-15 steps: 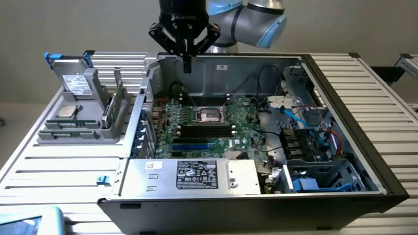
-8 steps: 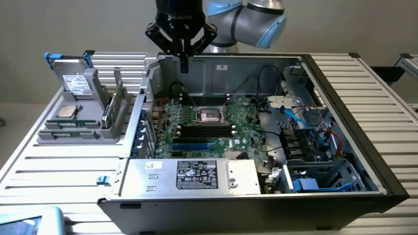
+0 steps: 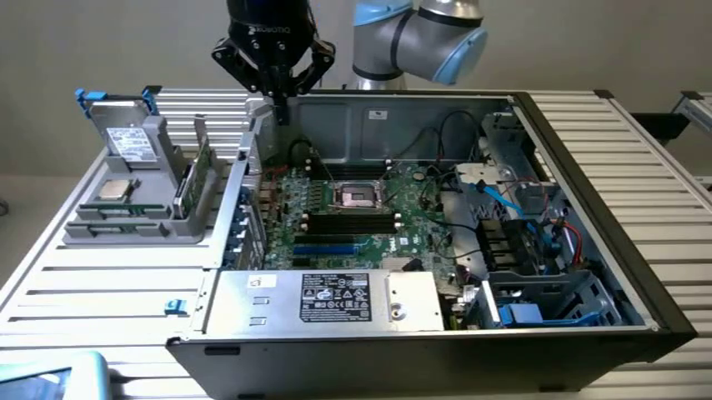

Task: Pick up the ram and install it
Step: 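Reach for the ram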

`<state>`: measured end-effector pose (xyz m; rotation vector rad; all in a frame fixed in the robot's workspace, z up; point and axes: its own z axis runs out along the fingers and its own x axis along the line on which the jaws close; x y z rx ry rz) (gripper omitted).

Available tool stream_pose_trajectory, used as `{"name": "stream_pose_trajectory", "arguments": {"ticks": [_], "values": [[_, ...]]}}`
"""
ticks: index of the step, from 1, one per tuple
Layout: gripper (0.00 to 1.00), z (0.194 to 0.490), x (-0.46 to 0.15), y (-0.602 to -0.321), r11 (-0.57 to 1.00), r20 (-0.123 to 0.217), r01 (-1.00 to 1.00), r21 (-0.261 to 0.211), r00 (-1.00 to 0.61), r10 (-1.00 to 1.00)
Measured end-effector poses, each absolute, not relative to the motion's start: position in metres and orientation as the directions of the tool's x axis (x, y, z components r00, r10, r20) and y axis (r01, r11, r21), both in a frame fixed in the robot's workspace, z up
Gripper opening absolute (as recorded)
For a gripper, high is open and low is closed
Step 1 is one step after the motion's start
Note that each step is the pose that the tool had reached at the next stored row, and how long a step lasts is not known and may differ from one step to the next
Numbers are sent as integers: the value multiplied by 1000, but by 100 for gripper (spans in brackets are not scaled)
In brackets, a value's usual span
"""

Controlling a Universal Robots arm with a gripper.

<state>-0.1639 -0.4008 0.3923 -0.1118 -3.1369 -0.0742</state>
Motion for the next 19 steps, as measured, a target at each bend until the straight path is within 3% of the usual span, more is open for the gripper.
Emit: {"name": "stream_pose_trajectory", "arguments": {"ticks": [19], "values": [[11, 389, -250, -400, 996, 7, 72, 47, -997, 71]]}}
